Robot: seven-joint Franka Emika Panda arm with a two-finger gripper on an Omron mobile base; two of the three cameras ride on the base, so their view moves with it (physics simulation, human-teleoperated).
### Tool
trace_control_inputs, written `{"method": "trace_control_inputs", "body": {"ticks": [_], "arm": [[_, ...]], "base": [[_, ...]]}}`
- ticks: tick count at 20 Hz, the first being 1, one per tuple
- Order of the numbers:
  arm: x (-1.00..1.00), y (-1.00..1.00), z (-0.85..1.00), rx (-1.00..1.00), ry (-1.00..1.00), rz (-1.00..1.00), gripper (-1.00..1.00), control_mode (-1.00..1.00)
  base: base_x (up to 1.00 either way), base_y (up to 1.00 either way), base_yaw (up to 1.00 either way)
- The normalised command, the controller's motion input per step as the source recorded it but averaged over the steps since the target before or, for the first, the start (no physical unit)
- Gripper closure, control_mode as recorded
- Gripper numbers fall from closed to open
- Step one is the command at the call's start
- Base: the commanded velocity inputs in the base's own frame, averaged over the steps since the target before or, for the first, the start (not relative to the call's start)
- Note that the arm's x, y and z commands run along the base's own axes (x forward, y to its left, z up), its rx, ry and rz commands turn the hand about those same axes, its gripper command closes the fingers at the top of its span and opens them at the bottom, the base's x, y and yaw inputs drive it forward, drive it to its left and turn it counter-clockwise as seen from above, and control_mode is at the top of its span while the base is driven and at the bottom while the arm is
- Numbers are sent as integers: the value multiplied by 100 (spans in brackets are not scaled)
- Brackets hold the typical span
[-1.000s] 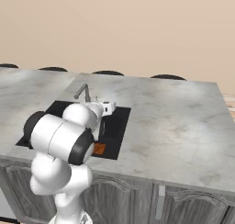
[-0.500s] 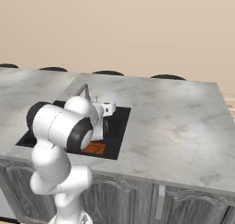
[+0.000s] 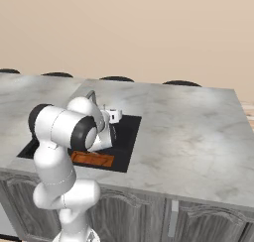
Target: Turn on the sink faucet with hot water and rinse the cutting board for ten seconds, then turn off the faucet. Push the cutting board to reach the water if necessary.
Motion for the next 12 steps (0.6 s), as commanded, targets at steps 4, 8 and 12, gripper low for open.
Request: {"method": "trace_control_inputs", "body": {"ticks": [4,8,12], "arm": [[18,27,-6,0,0,0,-100,-100],[16,13,-2,0,0,0,-100,-100],[18,1,-6,0,0,0,-100,-100]], "base": [[0,0,0],[0,0,0],[0,0,0]]}}
